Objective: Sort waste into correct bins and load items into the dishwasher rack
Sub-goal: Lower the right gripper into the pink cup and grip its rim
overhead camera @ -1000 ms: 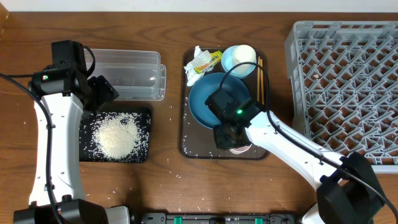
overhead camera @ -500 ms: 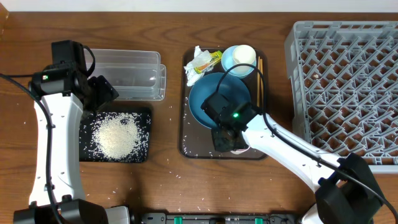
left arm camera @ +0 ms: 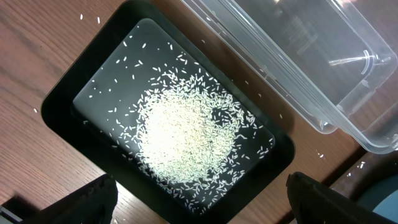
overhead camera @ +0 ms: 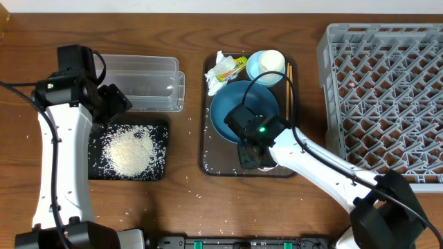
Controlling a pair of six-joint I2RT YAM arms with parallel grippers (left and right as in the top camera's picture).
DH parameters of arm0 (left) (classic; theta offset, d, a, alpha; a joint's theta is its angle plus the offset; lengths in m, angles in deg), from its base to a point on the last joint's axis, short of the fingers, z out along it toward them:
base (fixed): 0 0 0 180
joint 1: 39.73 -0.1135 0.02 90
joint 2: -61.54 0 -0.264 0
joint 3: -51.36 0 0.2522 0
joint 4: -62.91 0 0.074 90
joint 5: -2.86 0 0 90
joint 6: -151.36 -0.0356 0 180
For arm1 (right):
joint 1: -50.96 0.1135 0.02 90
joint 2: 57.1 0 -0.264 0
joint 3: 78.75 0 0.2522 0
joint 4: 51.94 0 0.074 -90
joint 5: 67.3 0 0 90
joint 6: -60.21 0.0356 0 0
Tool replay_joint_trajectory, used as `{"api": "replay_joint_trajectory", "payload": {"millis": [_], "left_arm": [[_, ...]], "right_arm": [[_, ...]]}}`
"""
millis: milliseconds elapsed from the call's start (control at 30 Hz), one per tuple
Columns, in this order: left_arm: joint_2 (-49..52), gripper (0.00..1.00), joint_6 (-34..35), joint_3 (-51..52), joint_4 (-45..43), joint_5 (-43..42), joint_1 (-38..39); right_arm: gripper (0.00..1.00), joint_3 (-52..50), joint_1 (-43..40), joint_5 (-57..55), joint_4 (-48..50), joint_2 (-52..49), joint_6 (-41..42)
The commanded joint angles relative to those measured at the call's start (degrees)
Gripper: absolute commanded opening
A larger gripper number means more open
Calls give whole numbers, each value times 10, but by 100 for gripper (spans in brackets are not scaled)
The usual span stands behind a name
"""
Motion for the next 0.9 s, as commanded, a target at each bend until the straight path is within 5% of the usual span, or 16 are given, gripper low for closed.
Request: {"api": "replay_joint_trajectory", "payload": {"millis": [0,867], "left_arm": [[-9,90,3,4,0,0,-1],[-9,90,3,4,0,0,-1]], "right_arm": [[19,-5,2,-9,3,-3,15],[15,-23,10,-4,16,-4,22]]}}
